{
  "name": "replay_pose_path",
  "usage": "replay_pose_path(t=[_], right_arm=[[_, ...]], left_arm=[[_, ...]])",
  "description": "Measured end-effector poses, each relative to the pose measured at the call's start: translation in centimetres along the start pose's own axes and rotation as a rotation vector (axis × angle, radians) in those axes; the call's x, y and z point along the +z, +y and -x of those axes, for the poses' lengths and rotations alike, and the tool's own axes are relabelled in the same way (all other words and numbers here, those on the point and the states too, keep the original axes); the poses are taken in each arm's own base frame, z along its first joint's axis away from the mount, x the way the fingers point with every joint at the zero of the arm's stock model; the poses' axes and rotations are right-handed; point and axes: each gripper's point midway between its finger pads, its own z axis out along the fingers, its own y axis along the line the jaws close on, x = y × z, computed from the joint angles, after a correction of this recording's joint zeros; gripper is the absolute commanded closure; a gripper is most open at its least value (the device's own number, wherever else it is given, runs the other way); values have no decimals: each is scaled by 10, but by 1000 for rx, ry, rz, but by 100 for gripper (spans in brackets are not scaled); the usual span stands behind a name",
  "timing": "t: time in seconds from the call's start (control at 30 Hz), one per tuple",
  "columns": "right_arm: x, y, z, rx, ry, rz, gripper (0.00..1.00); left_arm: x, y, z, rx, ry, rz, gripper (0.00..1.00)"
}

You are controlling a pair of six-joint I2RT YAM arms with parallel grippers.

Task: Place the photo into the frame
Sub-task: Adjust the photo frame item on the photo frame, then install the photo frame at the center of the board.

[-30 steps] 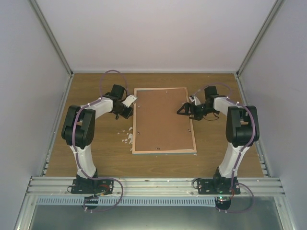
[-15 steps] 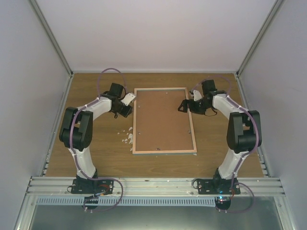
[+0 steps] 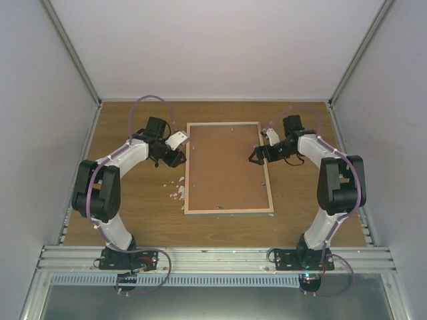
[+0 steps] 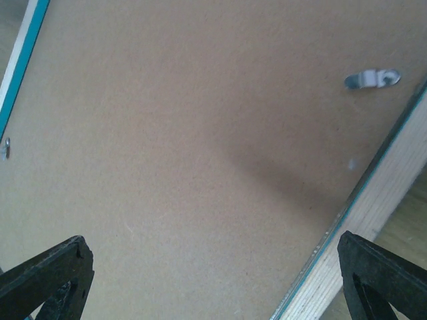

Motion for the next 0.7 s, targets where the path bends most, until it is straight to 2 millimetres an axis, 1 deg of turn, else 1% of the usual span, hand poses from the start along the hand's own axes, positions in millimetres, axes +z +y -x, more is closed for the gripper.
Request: replay_pose_path(t=[0.1,0.23,0.3,0.37,0.43,0.47,0.57,0.7], right_arm=[[3,1,-10,-19,17,19,0],[4,2,-15,-37,19,41,0],[6,5,-15,-64,9,61,4],[8,12,-17,-105,0,78,11],[10,23,-21,-167,-15,96,16],[11,30,-24,-206,-21,109,17],[13,56,-37,-340,-30,165,18],[16,85,-60,-548,-16,243,22]], left_arm=[[1,-11,-15,16,29,-41,43],[1,-19,-23,45,51,-59,37],[0,-23,-26,60,54,-60,31],[-1,-27,-29,72,59,-63,26],[-2,-30,-34,73,66,-65,17],[-3,-32,-36,74,69,-66,16],[-6,-38,-47,76,83,-66,15],[-11,-45,-55,78,92,-70,15]])
